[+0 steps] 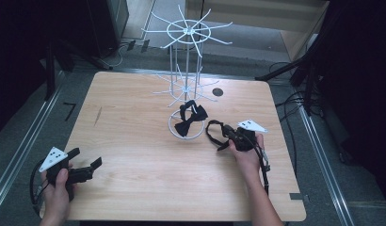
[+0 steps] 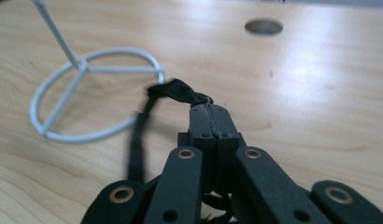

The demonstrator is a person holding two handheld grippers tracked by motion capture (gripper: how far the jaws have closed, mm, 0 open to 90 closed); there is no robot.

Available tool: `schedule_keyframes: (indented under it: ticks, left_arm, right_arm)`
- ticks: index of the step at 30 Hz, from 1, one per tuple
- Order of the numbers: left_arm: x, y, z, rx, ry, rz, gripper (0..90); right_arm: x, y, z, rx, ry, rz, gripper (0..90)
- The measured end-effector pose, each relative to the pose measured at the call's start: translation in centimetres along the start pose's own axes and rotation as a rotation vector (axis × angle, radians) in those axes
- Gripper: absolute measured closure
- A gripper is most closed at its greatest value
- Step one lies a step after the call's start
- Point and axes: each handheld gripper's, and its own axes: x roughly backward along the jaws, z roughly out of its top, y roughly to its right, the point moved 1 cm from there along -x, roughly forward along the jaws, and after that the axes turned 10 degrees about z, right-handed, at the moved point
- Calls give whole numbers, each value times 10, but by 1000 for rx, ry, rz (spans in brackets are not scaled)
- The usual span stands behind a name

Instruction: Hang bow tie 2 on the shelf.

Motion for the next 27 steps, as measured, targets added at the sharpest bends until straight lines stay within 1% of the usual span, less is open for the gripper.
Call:
schedule_keyframes:
  ticks: [2, 3, 5, 6, 7, 8, 15, 21, 22, 23, 27]
  left_arm:
    - [1, -1, 0, 1, 3, -2, 0]
    - [1, -1, 0, 1, 3, -2, 0]
    - [2, -1, -1, 5, 5, -5, 0]
    - [1, -1, -1, 6, 6, -5, 0]
    - [1, -1, -1, 6, 5, -6, 0]
    - [1, -1, -1, 6, 5, -6, 0]
    - [1, -1, -1, 5, 5, -9, 0]
    - [2, -1, -1, 4, 6, -10, 0]
    - [1, -1, -1, 4, 6, -10, 0]
    - [1, -1, -1, 4, 6, -11, 0]
    - [1, -1, -1, 3, 5, -11, 0]
  right_arm:
    - [8, -7, 9, 26, 36, 19, 900]
    - [8, -7, 9, 26, 36, 19, 900]
    - [14, -14, 16, 52, 64, 30, 900]
    - [14, -14, 16, 52, 64, 30, 900]
    - [17, -17, 19, 59, 83, 38, 900]
    - [17, -17, 19, 59, 83, 38, 900]
    - [26, -23, 28, 56, 133, 48, 900]
    - [34, -33, 38, 73, 166, 61, 900]
    - [36, -35, 39, 68, 169, 64, 900]
    - [38, -37, 42, 72, 182, 72, 900]
    - [40, -41, 45, 81, 190, 75, 900]
